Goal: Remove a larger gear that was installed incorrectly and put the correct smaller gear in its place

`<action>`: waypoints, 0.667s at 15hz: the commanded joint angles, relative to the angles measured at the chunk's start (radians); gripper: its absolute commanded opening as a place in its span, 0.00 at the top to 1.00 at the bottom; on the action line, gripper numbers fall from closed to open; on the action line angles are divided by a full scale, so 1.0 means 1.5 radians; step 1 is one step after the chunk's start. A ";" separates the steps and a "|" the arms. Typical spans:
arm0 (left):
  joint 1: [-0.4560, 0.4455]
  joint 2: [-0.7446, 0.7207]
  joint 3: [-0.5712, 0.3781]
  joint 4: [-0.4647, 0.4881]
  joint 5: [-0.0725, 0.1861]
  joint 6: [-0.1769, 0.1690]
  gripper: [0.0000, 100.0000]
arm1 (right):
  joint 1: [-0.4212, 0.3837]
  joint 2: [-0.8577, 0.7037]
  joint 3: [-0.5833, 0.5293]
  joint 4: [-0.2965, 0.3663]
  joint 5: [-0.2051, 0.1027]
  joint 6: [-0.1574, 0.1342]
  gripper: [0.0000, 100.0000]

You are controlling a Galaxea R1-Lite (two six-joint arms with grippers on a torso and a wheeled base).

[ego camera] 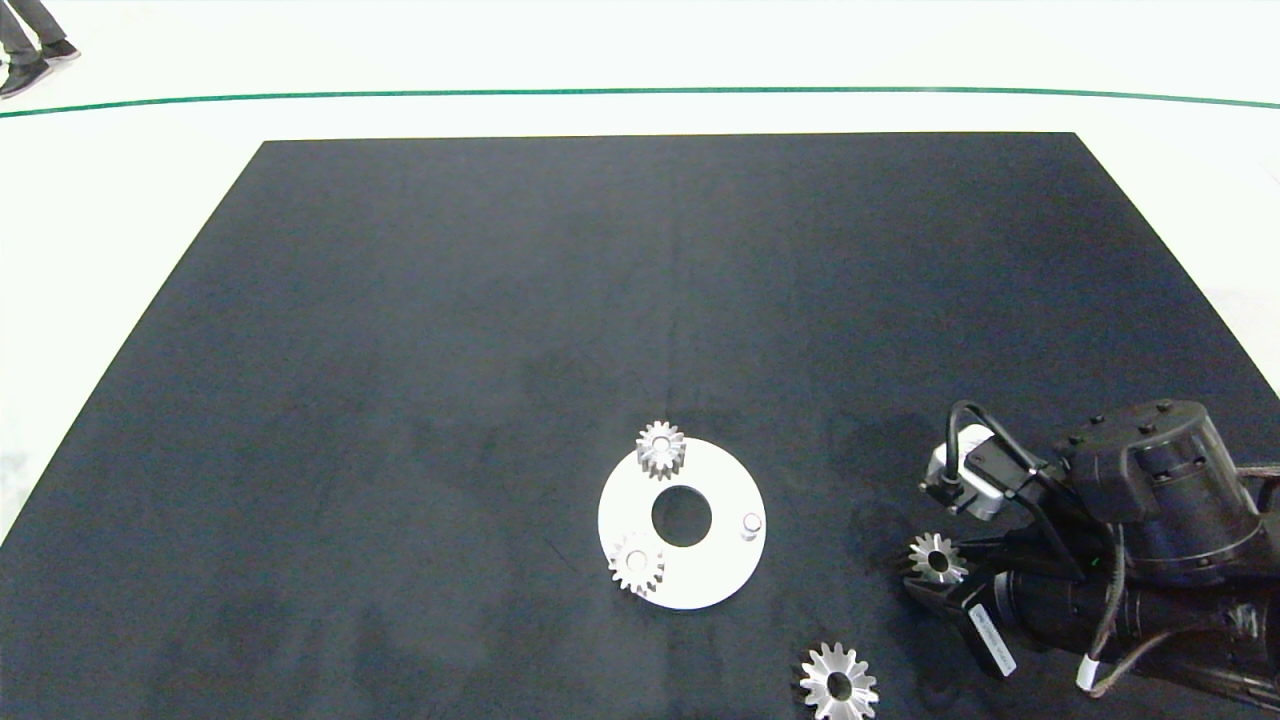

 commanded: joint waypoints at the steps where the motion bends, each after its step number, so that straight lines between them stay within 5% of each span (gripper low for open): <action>1: 0.000 0.000 -0.001 0.003 0.000 0.001 0.00 | 0.020 -0.008 0.015 -0.018 0.000 -0.001 0.59; 6: 0.000 0.000 -0.002 0.003 0.000 0.000 0.00 | 0.070 -0.022 -0.006 -0.033 -0.007 -0.004 0.69; 10: 0.000 0.000 -0.001 0.003 0.000 0.000 0.00 | 0.117 0.007 -0.117 -0.008 -0.008 -0.004 0.72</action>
